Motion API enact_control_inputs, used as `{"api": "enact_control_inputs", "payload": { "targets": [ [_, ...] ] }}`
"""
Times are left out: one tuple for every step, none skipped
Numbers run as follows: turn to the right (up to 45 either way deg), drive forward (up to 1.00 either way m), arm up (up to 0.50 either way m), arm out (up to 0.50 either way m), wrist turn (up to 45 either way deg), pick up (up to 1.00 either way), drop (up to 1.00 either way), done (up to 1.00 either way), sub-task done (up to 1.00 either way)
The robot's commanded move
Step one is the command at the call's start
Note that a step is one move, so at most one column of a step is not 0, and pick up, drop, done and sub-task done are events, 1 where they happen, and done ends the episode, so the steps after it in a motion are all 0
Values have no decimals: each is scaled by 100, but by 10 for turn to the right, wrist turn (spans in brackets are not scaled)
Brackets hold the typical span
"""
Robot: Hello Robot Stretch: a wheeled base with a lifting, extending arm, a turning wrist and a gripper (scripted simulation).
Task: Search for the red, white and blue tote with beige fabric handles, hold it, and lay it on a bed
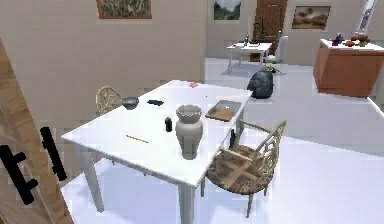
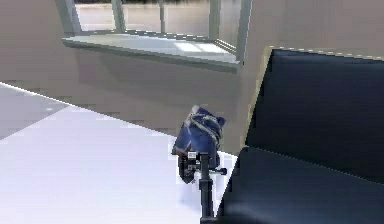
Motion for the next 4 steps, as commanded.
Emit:
{"api": "enact_control_inputs", "payload": {
  "targets": [
    [0, 0, 44, 0, 0, 0, 0, 0, 0],
    [0, 0, 0, 0, -450, 0, 0, 0, 0],
    [0, 0, 0, 0, -450, 0, 0, 0, 0],
    [0, 0, 0, 0, -450, 0, 0, 0, 0]
  ]
}}
